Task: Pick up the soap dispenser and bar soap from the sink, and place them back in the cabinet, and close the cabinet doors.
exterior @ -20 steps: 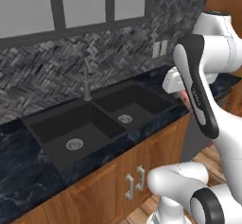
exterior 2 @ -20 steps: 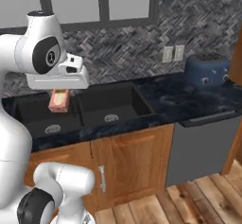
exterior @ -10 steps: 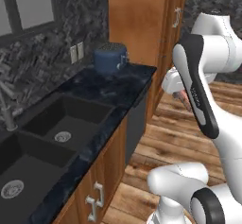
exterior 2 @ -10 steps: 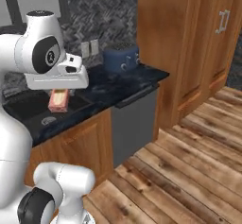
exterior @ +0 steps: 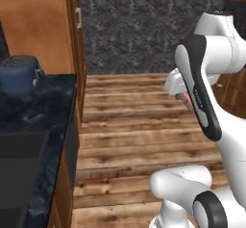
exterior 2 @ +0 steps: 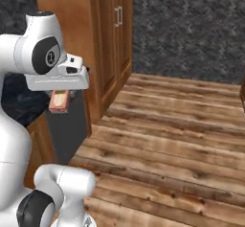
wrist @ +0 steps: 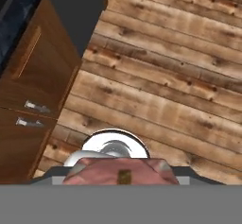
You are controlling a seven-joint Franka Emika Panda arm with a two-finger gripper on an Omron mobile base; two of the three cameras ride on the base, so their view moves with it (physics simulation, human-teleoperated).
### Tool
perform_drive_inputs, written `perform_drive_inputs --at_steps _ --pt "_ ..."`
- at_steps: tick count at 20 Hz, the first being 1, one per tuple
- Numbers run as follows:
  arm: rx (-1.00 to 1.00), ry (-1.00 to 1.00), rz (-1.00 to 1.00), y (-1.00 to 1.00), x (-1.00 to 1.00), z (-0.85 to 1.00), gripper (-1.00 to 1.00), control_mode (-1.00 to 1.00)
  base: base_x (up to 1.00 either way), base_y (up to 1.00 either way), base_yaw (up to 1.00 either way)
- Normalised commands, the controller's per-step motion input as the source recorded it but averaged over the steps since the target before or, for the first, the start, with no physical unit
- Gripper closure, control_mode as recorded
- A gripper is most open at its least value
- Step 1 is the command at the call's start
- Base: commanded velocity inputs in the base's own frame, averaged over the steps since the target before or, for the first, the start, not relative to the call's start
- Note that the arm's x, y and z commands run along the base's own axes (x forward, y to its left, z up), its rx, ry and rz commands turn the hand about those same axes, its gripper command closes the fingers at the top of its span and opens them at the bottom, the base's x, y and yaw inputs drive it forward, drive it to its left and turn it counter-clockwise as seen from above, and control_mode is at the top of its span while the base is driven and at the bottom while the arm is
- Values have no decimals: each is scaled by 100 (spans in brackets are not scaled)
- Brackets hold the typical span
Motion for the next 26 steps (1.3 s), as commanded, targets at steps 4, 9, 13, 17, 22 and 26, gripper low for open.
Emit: perform_drive_inputs --at_steps 4,9,13,17,22,26 --pt "0 0 0 0 0 0 100 100 0 -35 -77" --pt "0 0 0 0 0 0 100 100 0 -32 -78" --pt "0 0 0 0 0 0 100 100 0 -28 -78" --pt "0 0 0 0 0 0 100 100 0 -23 -80" --pt "0 0 0 0 0 0 100 100 0 -18 -79" --pt "0 0 0 0 0 0 100 100 8 -4 -77"
